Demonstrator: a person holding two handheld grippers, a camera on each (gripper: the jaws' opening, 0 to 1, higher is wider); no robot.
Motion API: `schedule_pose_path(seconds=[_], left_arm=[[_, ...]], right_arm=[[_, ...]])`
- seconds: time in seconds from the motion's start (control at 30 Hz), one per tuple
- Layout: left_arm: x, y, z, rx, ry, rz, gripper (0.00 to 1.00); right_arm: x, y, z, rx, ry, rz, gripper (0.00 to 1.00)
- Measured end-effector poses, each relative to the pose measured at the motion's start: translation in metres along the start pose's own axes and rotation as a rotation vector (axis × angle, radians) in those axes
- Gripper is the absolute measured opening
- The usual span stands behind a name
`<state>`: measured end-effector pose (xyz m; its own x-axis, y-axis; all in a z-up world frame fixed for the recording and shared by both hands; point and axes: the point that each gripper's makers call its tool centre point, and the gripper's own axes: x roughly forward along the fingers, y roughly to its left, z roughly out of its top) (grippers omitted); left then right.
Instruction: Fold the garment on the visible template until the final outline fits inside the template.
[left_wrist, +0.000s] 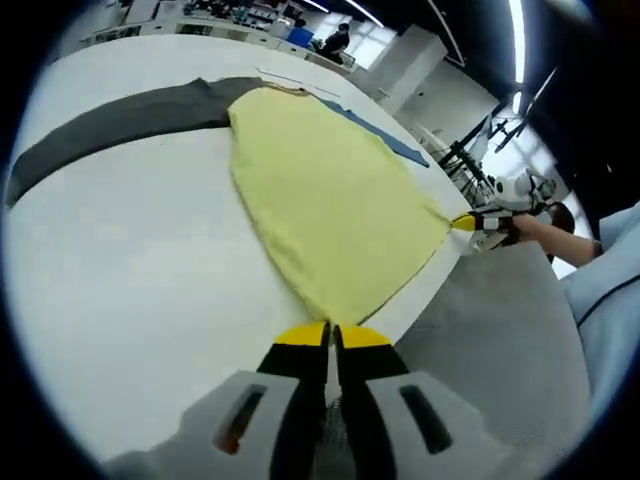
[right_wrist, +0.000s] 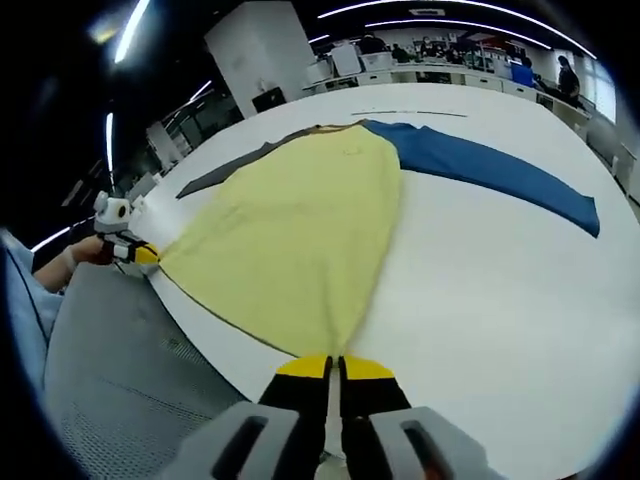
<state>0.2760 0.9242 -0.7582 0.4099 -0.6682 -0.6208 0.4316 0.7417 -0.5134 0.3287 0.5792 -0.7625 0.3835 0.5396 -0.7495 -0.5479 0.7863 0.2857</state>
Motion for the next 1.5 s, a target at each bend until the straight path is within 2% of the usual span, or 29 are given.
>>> schedule_pose_path(seconds=[0.1,0.2,0.33,0.4,0.43,0.5,0.63,0.83,0.97,1.07,1.3,1.5], left_arm=[[-0.005,-0.001,0.009,0.0,-0.054,0.001,0.04],[-0.011,0.003,0.02,0.016,-0.105,0.018,0.13],[-0.019,0.009,0.032,0.035,-0.162,0.054,0.34],[-0.02,0.012,0.034,0.05,-0.172,0.071,0.46],[-0.022,0.016,0.037,0.066,-0.183,0.099,0.55],[-0.022,0.019,0.037,0.065,-0.184,0.114,0.67],[-0.025,0.023,0.041,0.07,-0.21,0.133,0.79],[-0.028,0.024,0.047,0.11,-0.229,0.15,0.92],[-0.031,0.019,0.052,0.117,-0.242,0.143,0.92],[-0.034,0.012,0.061,0.123,-0.27,0.128,0.92],[-0.042,0.008,0.077,0.167,-0.291,0.136,0.91],[-0.047,0.0,0.089,0.204,-0.303,0.131,0.9]], right_arm=[[-0.003,0.004,0.005,-0.005,-0.029,0.019,0.07],[-0.006,0.006,0.013,-0.03,-0.065,0.017,0.19],[-0.008,0.003,0.019,-0.048,-0.097,0.006,0.36],[-0.009,0.0,0.023,-0.066,-0.118,-0.017,0.52],[-0.01,-0.002,0.024,-0.068,-0.122,-0.03,0.61],[-0.011,-0.006,0.026,-0.068,-0.13,-0.045,0.71],[-0.014,-0.019,0.031,-0.059,-0.144,-0.084,0.85],[-0.02,-0.034,0.044,-0.058,-0.165,-0.113,0.93],[-0.023,-0.046,0.056,-0.059,-0.184,-0.128,0.94],[-0.025,-0.058,0.066,-0.064,-0.188,-0.14,0.94],[-0.029,-0.085,0.086,-0.057,-0.198,-0.164,0.91],[-0.036,-0.12,0.104,-0.001,-0.225,-0.211,0.91]])
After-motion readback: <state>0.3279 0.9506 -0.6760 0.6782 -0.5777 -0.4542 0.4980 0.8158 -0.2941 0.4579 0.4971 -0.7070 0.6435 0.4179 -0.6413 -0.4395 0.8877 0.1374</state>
